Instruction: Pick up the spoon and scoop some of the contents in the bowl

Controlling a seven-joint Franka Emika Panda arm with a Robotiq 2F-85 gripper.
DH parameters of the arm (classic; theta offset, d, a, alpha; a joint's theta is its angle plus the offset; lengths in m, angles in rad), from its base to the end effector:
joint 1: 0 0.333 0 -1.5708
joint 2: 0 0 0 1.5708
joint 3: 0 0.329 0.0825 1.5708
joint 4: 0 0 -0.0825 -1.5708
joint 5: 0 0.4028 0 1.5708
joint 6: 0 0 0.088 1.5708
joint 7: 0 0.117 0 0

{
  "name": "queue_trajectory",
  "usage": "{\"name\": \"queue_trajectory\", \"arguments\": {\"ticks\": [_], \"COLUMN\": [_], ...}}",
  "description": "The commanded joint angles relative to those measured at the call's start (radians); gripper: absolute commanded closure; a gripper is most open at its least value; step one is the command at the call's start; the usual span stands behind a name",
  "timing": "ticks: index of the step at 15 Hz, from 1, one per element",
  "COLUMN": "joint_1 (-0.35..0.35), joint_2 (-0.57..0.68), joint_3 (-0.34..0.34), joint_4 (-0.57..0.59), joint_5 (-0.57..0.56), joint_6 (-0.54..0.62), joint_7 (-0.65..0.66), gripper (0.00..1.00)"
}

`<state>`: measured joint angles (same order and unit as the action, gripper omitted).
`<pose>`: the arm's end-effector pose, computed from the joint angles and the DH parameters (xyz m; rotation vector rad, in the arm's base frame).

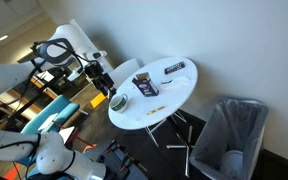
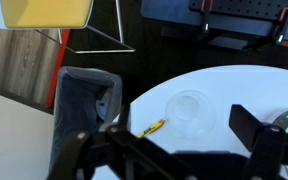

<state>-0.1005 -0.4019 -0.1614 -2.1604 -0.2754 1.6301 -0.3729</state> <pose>0.4083 -0.1492 0.5464 2.9582 0.2410 -0.2821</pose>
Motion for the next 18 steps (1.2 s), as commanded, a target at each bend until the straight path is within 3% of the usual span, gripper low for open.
{"name": "queue_trajectory", "arguments": {"ticks": [1, 4, 7, 11, 18], "joint_1": [0.007, 0.007, 0.058, 0.152, 0.259], "joint_2": [0.0, 0.0, 0.009, 0.052, 0.252], "joint_3": [-0.005, -0.005, -0.007, 0.06, 0.165], "joint_4": [0.003, 0.003, 0.013, 0.05, 0.206], "joint_5": [-0.002, -0.002, 0.114, 0.178, 0.179], "joint_6": [-0.003, -0.003, 0.1, 0.182, 0.184], "joint_7": [0.002, 0.002, -0.045, -0.117, -0.317], "gripper": [0.0, 0.0, 0.0, 0.0, 0.0]}}
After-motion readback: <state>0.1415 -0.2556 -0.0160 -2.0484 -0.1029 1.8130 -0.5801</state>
